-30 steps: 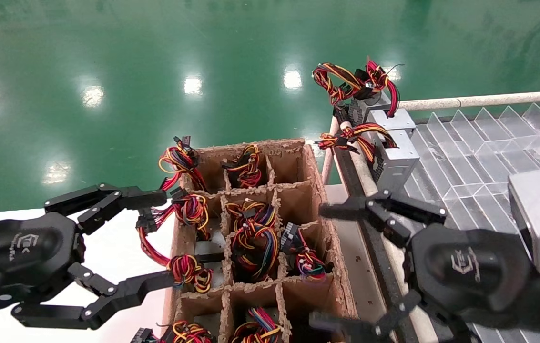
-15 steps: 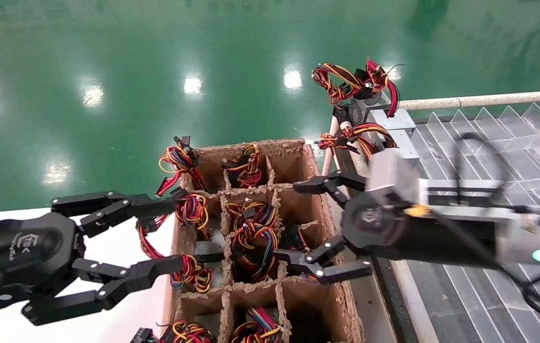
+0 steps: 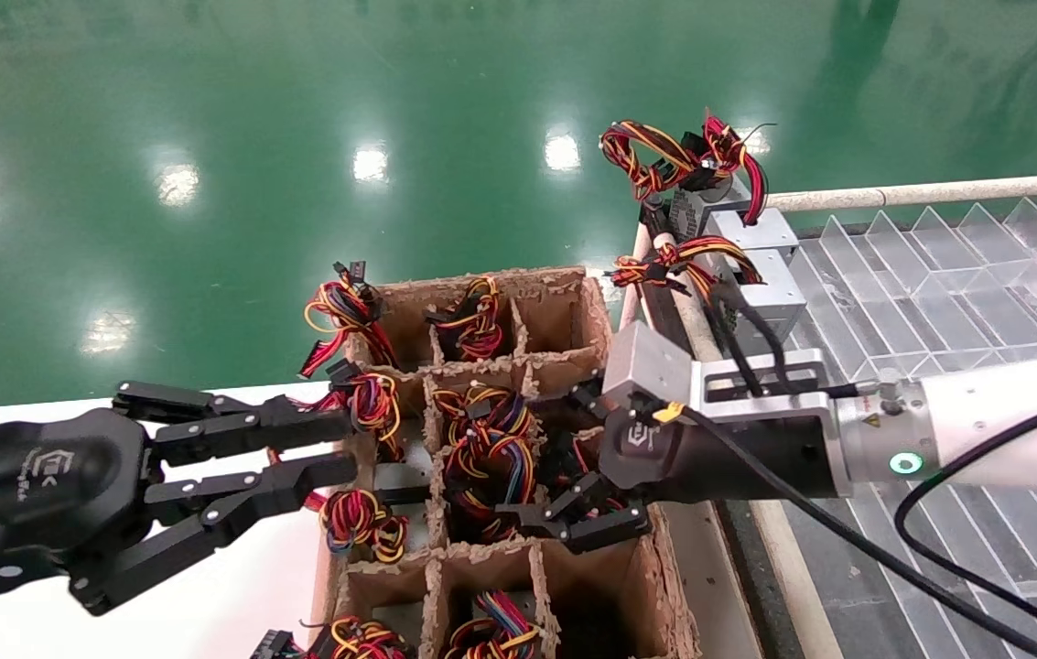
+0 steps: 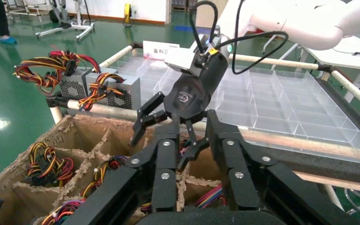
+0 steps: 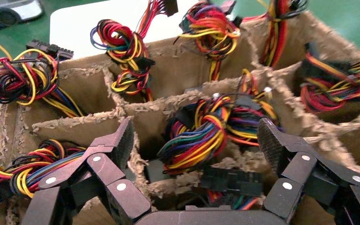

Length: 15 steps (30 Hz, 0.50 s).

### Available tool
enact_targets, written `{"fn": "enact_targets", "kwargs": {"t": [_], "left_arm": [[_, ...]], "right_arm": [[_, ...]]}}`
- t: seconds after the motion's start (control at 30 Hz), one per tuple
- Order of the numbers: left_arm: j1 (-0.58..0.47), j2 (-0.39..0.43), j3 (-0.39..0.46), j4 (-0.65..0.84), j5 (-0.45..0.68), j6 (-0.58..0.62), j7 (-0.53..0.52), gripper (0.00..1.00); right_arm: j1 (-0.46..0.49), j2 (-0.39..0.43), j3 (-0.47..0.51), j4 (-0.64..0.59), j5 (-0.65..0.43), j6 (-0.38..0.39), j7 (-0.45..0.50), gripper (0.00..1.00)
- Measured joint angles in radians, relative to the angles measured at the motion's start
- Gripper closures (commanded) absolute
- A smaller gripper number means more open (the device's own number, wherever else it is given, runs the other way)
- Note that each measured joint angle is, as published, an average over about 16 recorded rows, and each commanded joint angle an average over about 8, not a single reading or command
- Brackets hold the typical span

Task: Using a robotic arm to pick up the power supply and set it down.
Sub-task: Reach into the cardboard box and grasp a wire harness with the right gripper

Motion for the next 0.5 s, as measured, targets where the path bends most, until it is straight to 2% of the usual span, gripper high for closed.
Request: {"fn": "enact_targets", "kwargs": {"t": [0.5], "left_arm": [[0.000,0.000,0.000,0.000,0.000,0.000,0.000,1.00]], "right_arm": [[0.011,-0.028,-0.031,-0.023,-0.036,-0.017,-0.005,1.00]]}}
